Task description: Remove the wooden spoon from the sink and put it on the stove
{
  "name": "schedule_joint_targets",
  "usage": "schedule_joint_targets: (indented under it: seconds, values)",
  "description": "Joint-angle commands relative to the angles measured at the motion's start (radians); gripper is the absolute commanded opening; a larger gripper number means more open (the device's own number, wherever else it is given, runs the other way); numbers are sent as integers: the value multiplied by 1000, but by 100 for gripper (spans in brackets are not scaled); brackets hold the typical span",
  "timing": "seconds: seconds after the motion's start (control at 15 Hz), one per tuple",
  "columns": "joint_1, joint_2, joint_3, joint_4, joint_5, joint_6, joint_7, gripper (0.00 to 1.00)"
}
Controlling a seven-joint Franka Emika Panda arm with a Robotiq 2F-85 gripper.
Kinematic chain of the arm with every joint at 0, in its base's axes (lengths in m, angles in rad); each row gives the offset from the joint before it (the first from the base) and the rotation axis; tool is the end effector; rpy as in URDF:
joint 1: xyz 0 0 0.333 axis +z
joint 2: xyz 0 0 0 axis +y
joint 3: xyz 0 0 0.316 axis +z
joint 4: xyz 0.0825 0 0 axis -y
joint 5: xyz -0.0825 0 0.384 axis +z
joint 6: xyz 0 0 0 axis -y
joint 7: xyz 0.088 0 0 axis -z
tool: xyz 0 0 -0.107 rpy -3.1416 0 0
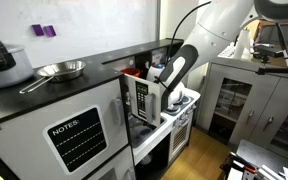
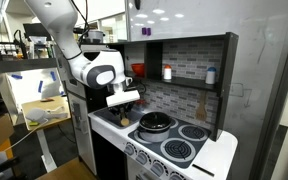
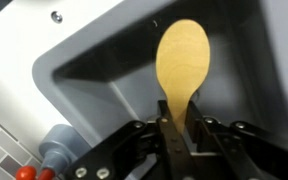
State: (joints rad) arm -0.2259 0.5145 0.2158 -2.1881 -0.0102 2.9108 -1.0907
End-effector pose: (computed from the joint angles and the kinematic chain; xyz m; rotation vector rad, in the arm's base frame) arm 0.5753 -0.0041 0.1752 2.6715 1.5500 0.3710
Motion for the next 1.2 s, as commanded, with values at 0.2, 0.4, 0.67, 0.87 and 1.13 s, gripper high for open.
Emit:
schedule_joint_targets:
  seconds: [0.2,0.4,0.67,0.87,1.13]
  values:
    - [47,-146,-34,-126,-56,-26,83,5]
    - [70,-202,-50,-171,-80,-20,112,5]
    - [83,-275,-69,-227,-94,-1,132,5]
    - [100,-326,-98,-259,-109,2,149,5]
    - [124,-399,-146,-298,-139,2,233,5]
